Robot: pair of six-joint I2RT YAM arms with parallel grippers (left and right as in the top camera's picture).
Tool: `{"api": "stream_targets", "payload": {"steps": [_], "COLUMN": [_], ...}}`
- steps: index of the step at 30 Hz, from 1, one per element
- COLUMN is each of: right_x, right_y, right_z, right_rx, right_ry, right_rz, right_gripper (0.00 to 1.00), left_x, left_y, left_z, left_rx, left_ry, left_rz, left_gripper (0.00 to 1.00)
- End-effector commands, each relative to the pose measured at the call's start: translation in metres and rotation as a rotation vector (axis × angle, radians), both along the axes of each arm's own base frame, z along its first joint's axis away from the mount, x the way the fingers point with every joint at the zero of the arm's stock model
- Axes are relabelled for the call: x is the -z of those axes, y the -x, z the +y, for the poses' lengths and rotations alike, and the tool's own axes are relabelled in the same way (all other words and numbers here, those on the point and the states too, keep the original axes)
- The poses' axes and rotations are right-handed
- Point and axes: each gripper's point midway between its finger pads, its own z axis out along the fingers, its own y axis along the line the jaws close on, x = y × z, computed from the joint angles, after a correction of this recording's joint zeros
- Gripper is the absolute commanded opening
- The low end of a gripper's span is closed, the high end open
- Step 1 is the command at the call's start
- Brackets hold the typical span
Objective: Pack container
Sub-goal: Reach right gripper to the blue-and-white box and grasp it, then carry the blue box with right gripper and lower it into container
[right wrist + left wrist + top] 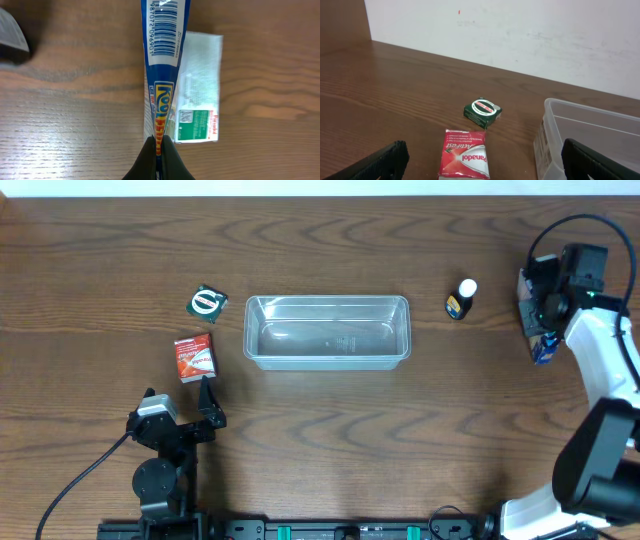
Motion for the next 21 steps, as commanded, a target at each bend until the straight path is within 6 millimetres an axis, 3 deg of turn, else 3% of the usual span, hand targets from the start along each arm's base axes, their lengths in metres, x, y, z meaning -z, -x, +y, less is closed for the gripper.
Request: {"api": "stream_targets", "payload": {"steps": [1, 5, 9, 13, 17, 21], "right_x": [-0.081, -0.144, -0.203, -0.238, -0.24, -0.21], "right_y": [-0.017, -0.026, -0.038, -0.044, -0.043, -0.037], "right_z": [0.003, 0.032, 0.098, 0.176, 0.244, 0.297], "right_rx": [-0.011, -0.063, -0.268, -0.503, -0.744, -0.967], "right_ry": [0.056, 0.041, -0.055, -0.156, -0.138, -0.04], "right_rz": [-0.199, -0.389, -0.604, -0.749, -0.791, -0.732], "right_gripper": [0.01, 0.01, 0.01, 0.01, 0.01, 0.01], "left_x": [0.016, 0.016, 0.016, 0.016, 0.016, 0.016], "left_y": [0.001, 0.001, 0.001, 0.001, 0.001, 0.001], "left_z": [0.0, 0.0, 0.0, 0.0, 0.0, 0.0], "left_rx": [0.003, 0.003, 0.003, 0.003, 0.003, 0.003], "left_ry": [-0.01, -0.01, -0.01, -0.01, -0.01, -0.01], "left_rz": [0.05, 0.049, 0.049, 0.049, 0.049, 0.049], "left_gripper": [0.98, 0.98, 0.98, 0.98, 0.98, 0.98]}}
